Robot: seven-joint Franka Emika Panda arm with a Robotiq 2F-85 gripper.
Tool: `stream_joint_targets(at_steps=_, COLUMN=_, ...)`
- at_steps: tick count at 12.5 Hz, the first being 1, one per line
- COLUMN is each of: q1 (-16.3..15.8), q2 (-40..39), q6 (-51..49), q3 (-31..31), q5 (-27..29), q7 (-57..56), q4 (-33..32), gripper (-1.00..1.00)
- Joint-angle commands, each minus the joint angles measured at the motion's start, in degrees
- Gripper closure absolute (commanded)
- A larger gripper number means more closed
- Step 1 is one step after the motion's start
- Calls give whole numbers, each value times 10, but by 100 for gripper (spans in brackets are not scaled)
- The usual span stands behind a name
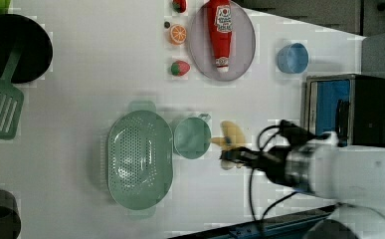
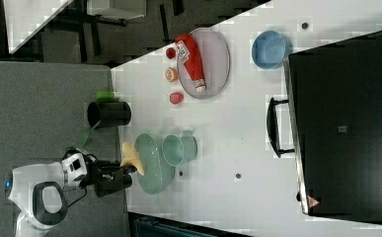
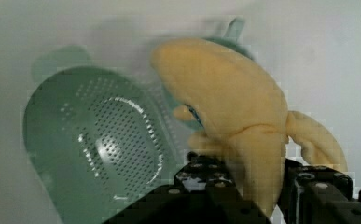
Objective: Pick Banana and place it in mug.
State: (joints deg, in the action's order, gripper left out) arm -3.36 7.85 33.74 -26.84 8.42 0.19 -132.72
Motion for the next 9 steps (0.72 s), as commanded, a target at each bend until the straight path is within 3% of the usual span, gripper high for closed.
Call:
stream_joint_targets(at_steps=1, q1=2, q2=-47, q6=63, q3=11, q5=-12, q7=134, q4=0, gripper=37)
stream_joint_targets(at_steps=4, q1=2, q2=-92, q6=89, q3=8, q5=-86, q7=165, q4=0, gripper=37)
stream_joint_targets(at_steps=8, q1=2, q2=-139, q6=140, q3=13, q5=-87, q7=172, q4=-3, gripper=33)
stream_joint_targets(at_steps=9, q1=2, q2=-144, q6=158, q3=14, q5=-87, q7=172, q4=-3, gripper=15)
